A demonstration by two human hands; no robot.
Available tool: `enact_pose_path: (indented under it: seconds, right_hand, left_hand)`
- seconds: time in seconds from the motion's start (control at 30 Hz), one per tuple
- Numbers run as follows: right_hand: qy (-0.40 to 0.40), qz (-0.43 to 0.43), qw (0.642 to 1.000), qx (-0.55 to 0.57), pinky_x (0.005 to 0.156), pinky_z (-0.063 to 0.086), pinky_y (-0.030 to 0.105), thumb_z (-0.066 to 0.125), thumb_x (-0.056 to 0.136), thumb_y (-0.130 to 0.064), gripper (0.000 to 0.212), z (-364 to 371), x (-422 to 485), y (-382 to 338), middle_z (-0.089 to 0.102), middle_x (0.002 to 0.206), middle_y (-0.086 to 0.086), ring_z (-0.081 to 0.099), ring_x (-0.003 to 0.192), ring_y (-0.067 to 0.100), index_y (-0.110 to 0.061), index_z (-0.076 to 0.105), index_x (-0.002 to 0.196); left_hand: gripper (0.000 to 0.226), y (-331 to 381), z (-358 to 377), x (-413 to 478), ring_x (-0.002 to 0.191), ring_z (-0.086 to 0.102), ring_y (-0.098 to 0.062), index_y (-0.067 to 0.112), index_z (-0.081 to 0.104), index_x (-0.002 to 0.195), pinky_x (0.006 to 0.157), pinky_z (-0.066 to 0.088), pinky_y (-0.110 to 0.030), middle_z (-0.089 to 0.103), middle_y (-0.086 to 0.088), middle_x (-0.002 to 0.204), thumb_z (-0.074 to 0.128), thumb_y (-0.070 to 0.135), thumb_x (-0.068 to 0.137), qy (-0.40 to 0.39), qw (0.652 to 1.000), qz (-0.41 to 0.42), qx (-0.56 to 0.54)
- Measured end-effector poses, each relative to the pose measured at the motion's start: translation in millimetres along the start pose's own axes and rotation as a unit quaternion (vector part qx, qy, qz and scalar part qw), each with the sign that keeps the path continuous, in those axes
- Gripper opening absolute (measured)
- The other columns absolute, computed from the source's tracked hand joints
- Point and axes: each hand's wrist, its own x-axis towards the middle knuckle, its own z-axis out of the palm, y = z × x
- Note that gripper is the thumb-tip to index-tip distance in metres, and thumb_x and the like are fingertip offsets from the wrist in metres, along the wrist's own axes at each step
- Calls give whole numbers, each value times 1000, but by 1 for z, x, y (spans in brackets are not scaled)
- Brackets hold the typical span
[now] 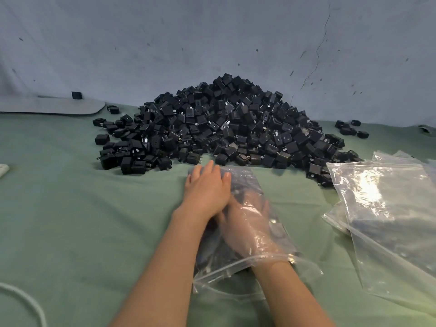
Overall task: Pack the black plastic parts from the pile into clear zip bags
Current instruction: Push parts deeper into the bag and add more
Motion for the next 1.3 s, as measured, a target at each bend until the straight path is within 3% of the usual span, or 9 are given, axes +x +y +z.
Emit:
enact_pose_path:
  seconds: [0.13, 0.27, 0.37, 0.47, 0.63, 0.77, 0.93, 1.1, 1.3]
  right_hand:
    - [-37, 25, 997, -59, 119, 3, 50, 38, 101, -29, 48, 1, 17, 1, 22, 155, 6, 9, 146, 27, -22, 25, 147]
    - [-74, 47, 996, -20, 118, 15, 49, 33, 103, -21, 48, 5, 36, 0, 28, 150, 14, 21, 143, 34, -8, 20, 147]
    - [-69, 41, 994, -70, 119, 2, 51, 41, 97, -38, 65, 12, 42, 2, 16, 156, 12, 3, 147, 32, -21, 10, 151]
    - [-58, 46, 997, -38, 116, 0, 57, 46, 90, -46, 75, 10, 40, 4, 15, 156, 15, 6, 146, 34, -29, 7, 151]
    - [-101, 58, 993, -34, 119, 3, 52, 33, 102, -22, 57, 19, 58, 3, 11, 157, 20, 10, 146, 35, -8, 6, 150]
    - [-22, 49, 998, -22, 116, 9, 56, 43, 95, -38, 64, 18, 51, 5, 22, 152, 20, 17, 142, 36, -18, 16, 150]
    - [-48, 58, 997, -25, 117, 3, 55, 48, 89, -51, 76, 9, 47, -1, 23, 155, 11, 14, 144, 31, -31, 8, 151]
    - [-15, 33, 999, -25, 116, -2, 52, 31, 95, -41, 65, 3, 28, 4, 34, 152, 10, 13, 146, 27, -31, -1, 151]
    - [-48, 21, 999, -14, 119, 1, 51, 26, 100, -40, 60, -4, 24, 1, 15, 160, -1, 4, 148, 27, -30, -3, 153]
  left_hand:
    - [55, -10, 15, 9, 146, 5, -20, 19, 26, 148, 118, 5, -44, 13, 6, 159, 14, 43, 101, -3, 1000, 16, 18]
    - [54, -18, 18, 9, 146, 8, -18, 21, 27, 148, 117, 4, -42, 16, 8, 158, 14, 44, 101, 11, 999, 26, 26]
    - [54, -19, 18, 9, 146, 9, -18, 21, 28, 148, 118, 4, -43, 18, 8, 157, 15, 44, 101, 18, 999, 26, 24]
    - [54, -20, 19, 10, 146, 9, -18, 22, 29, 148, 118, 4, -44, 18, 8, 157, 15, 44, 101, 22, 999, 28, 25]
    - [53, -21, 20, 10, 146, 7, -16, 23, 29, 147, 116, 1, -47, 17, 11, 157, 15, 44, 101, 21, 999, 28, 16]
    - [53, -23, 20, 10, 146, 6, -15, 23, 30, 147, 116, 0, -48, 18, 12, 157, 14, 45, 101, 21, 999, 35, 8]
    - [52, -26, 22, 12, 145, 6, -13, 24, 31, 146, 116, 0, -48, 19, 13, 156, 15, 45, 101, 27, 999, 40, -6]
    - [53, -27, 26, 11, 145, 6, -12, 25, 33, 145, 116, -1, -48, 21, 14, 155, 15, 47, 100, 38, 998, 36, -36]
    - [53, -27, 24, 11, 144, 6, -9, 27, 36, 144, 116, -2, -47, 22, 16, 155, 13, 47, 100, 32, 997, 32, -68]
